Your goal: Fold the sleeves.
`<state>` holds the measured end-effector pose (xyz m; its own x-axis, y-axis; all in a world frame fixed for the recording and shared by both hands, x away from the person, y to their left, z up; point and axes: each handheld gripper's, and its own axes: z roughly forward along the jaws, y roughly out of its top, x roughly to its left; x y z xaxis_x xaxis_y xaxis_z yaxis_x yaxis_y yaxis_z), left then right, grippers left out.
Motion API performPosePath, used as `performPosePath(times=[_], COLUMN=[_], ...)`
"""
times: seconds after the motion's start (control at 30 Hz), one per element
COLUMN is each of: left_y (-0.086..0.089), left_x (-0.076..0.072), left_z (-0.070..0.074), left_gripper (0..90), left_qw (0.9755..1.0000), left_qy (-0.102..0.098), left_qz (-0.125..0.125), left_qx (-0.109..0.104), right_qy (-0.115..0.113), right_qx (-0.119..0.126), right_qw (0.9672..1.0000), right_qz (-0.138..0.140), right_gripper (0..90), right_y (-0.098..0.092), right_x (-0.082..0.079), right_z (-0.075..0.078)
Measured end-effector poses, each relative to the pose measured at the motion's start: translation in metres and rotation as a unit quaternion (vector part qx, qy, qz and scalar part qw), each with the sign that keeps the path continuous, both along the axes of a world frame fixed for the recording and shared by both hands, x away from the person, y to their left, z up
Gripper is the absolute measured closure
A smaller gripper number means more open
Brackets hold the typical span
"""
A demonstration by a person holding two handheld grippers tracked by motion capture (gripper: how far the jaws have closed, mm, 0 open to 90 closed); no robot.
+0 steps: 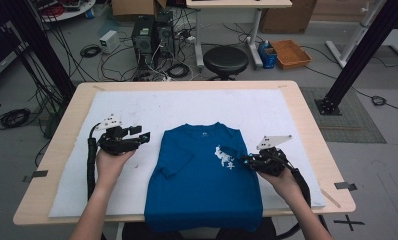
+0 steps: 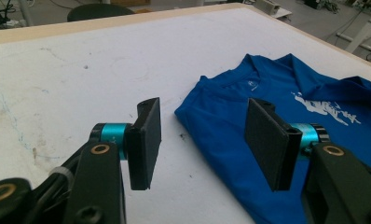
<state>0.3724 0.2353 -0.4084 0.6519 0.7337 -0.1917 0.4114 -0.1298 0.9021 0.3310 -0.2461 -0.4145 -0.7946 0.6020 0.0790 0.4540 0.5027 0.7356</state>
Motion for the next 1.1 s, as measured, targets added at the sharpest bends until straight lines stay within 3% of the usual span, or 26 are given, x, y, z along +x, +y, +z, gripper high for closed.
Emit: performPosePath(times=[0.07, 0.1, 0.13, 0.17, 0.23, 0.37, 0.43, 0.53, 0.63, 0.7, 0.77, 0.8, 0.83, 0.97, 1.1], left_y=[0.000, 0.000, 0.000, 0.001, 0.001, 0.000, -0.001, -0.001, -0.001, -0.001, -0.001, -0.001, 0.000, 0.001, 0.000], left_x=[0.000, 0.000, 0.000, 0.000, 0.000, 0.000, 0.000, 0.001, 0.001, 0.001, 0.001, 0.001, 0.001, 0.002, 0.003], left_z=[0.000, 0.000, 0.000, 0.000, 0.000, 0.000, -0.001, -0.001, -0.002, -0.002, -0.003, -0.003, -0.003, -0.005, -0.008], left_gripper=[46.0, 46.0, 45.9, 45.9, 45.9, 45.9, 45.9, 45.9, 45.4, 45.2, 45.1, 45.1, 45.1, 45.1, 45.1], left_qw=[1.0000, 1.0000, 1.0000, 1.0000, 1.0000, 1.0000, 1.0000, 1.0000, 1.0000, 1.0000, 1.0000, 1.0000, 1.0000, 0.9999, 0.9998], left_qy=[0.001, 0.001, 0.001, 0.001, 0.000, 0.001, 0.001, 0.002, 0.003, 0.003, 0.003, 0.003, 0.004, 0.009, 0.017], left_qz=[0.000, 0.001, 0.001, 0.001, 0.001, 0.001, -0.001, -0.001, 0.000, -0.001, 0.000, 0.000, 0.000, 0.003, 0.005], left_qx=[0.000, 0.000, 0.000, -0.001, -0.001, -0.001, 0.002, 0.004, 0.005, 0.006, 0.006, 0.006, 0.008, 0.006, 0.004], right_qy=[0.001, 0.005, 0.005, 0.008, 0.007, -0.022, -0.022, -0.015, -0.006, -0.003, -0.001, -0.001, 0.001, -0.006, -0.010], right_qx=[-0.002, -0.005, -0.005, -0.003, 0.008, 0.037, 0.044, 0.037, 0.011, -0.006, -0.018, -0.018, -0.028, -0.038, -0.029], right_qw=[0.9999, 0.9993, 0.9993, 0.9985, 0.9985, 0.9990, 0.9983, 0.9987, 0.9995, 0.9994, 0.9997, 0.9997, 0.9996, 0.9985, 0.9981], right_qz=[0.012, 0.036, 0.036, 0.054, 0.054, -0.008, -0.029, -0.033, -0.029, -0.034, -0.019, -0.019, 0.002, 0.037, 0.053], right_gripper=[88.7, 85.5, 85.5, 80.5, 76.9, 70.8, 68.2, 66.4, 63.7, 67.8, 79.7, 79.7, 87.6, 88.8, 88.7], right_y=[0.001, 0.001, 0.001, 0.000, -0.005, -0.017, -0.020, -0.017, -0.003, 0.002, 0.007, 0.007, 0.013, 0.021, 0.021], right_x=[-0.001, -0.001, -0.001, 0.000, 0.001, 0.003, 0.005, 0.007, 0.008, 0.009, 0.009, 0.009, 0.007, 0.001, -0.002], right_z=[-0.001, -0.002, -0.002, -0.002, 0.001, 0.009, 0.009, 0.004, -0.006, -0.009, -0.012, -0.012, -0.014, -0.013, -0.011])
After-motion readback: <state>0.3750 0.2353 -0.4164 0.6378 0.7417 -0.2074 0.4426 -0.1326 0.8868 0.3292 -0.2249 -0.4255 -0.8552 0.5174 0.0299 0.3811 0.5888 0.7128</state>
